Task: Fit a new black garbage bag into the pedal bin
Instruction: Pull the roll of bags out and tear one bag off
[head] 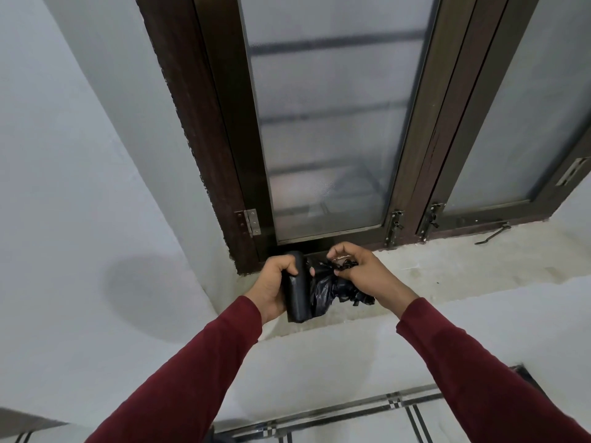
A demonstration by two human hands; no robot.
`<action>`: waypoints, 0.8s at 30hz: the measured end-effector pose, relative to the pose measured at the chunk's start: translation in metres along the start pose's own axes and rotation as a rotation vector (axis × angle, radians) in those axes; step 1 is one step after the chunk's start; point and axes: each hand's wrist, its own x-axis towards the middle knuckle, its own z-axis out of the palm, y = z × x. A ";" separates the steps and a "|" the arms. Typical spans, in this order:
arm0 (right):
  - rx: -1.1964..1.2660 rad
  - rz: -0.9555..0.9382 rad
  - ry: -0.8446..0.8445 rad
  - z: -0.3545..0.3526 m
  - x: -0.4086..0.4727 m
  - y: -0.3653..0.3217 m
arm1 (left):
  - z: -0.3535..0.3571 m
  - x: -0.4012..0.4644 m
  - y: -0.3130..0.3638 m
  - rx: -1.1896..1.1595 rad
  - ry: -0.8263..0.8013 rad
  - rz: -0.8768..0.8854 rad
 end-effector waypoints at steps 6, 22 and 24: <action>-0.038 0.005 -0.038 0.006 -0.001 -0.003 | 0.000 -0.001 -0.001 0.063 0.006 -0.024; -0.186 0.024 0.195 0.012 0.001 -0.002 | 0.007 0.005 -0.009 0.205 0.129 0.053; -0.139 0.003 0.256 0.016 0.002 -0.002 | 0.009 0.005 -0.011 0.182 0.165 0.065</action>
